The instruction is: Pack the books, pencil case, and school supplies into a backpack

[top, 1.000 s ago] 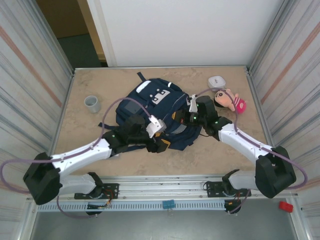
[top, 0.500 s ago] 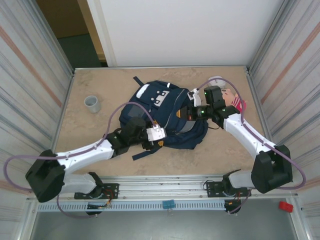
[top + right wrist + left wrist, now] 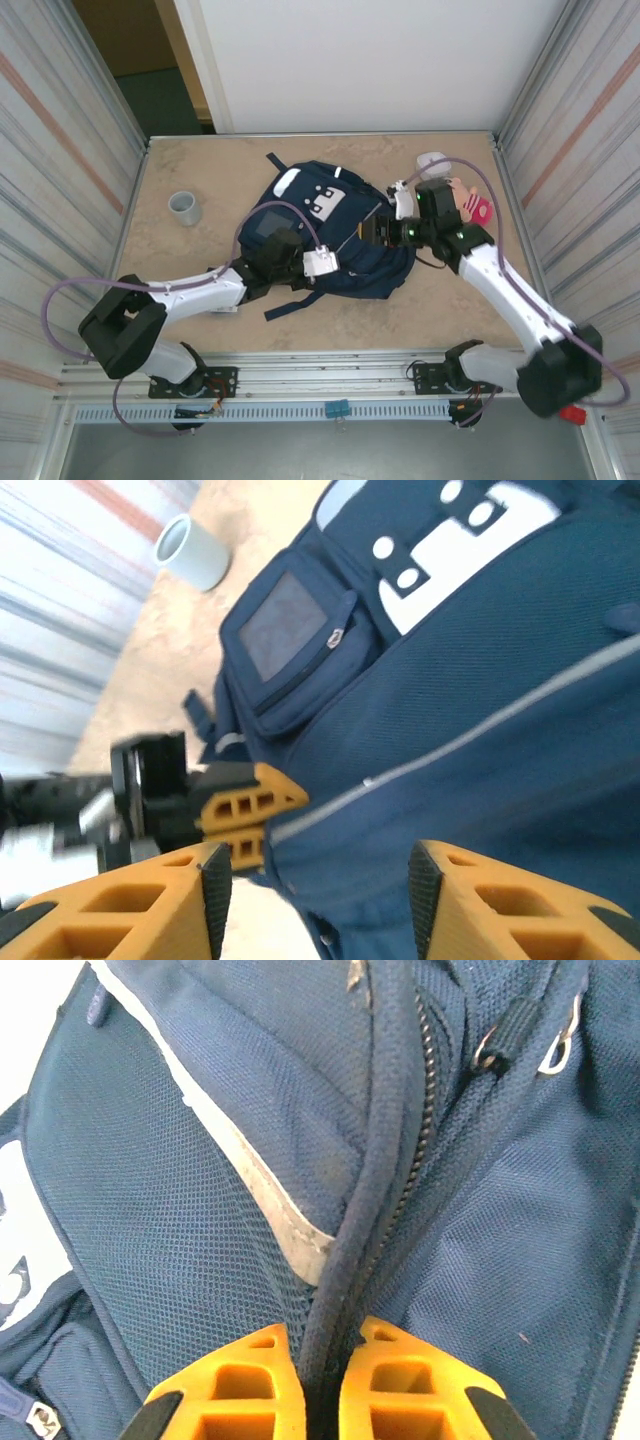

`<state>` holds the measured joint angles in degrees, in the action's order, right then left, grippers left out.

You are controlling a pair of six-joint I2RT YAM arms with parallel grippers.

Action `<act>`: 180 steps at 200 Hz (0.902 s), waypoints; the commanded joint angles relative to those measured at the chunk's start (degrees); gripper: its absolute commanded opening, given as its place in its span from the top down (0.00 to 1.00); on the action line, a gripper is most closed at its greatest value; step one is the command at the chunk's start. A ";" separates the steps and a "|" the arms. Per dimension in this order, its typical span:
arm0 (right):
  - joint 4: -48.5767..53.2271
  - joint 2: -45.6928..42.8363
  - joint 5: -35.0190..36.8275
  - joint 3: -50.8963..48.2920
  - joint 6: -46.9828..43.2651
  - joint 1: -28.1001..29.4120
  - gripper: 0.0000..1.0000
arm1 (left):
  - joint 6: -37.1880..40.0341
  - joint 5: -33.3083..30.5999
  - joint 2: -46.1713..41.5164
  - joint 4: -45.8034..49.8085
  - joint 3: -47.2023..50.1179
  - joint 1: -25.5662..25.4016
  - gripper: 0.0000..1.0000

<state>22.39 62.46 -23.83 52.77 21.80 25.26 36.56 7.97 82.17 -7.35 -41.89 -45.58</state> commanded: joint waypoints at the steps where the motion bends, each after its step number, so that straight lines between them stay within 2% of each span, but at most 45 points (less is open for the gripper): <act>1: 5.43 -10.16 15.81 -5.44 -1.96 4.32 0.48 | -5.81 10.44 -2.93 6.50 -4.16 2.58 1.00; 15: 6.73 -13.59 15.63 -8.36 -1.81 6.39 0.47 | -6.81 12.54 -3.35 7.69 -4.93 3.70 1.00; 33: 7.38 -13.81 12.20 -10.66 -1.86 9.45 0.49 | -8.15 14.94 -3.92 9.48 -6.03 4.78 1.00; 62: 6.84 -7.93 13.98 -10.39 -3.00 14.72 0.48 | -9.69 18.44 -4.20 11.88 -7.82 5.85 1.00; 93: 4.43 -1.01 12.41 -7.06 -4.64 15.86 0.46 | -11.12 20.51 -4.02 13.04 -9.33 6.64 1.00; 125: 1.40 1.35 10.39 -6.17 -4.04 17.07 0.46 | -13.43 21.94 -4.38 11.24 -9.00 7.78 1.00; 141: -0.54 1.06 11.68 -6.76 -0.24 18.25 0.46 | -15.20 21.42 -4.18 10.86 -9.16 8.05 1.00; 180: -10.02 -1.71 21.08 -11.03 15.17 22.83 0.44 | -20.43 20.78 -3.39 10.54 -9.35 8.14 1.00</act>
<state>20.88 62.92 -8.32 43.44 26.63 44.91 22.57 25.50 80.86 5.78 -48.75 -37.63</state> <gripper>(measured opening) 0.553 0.094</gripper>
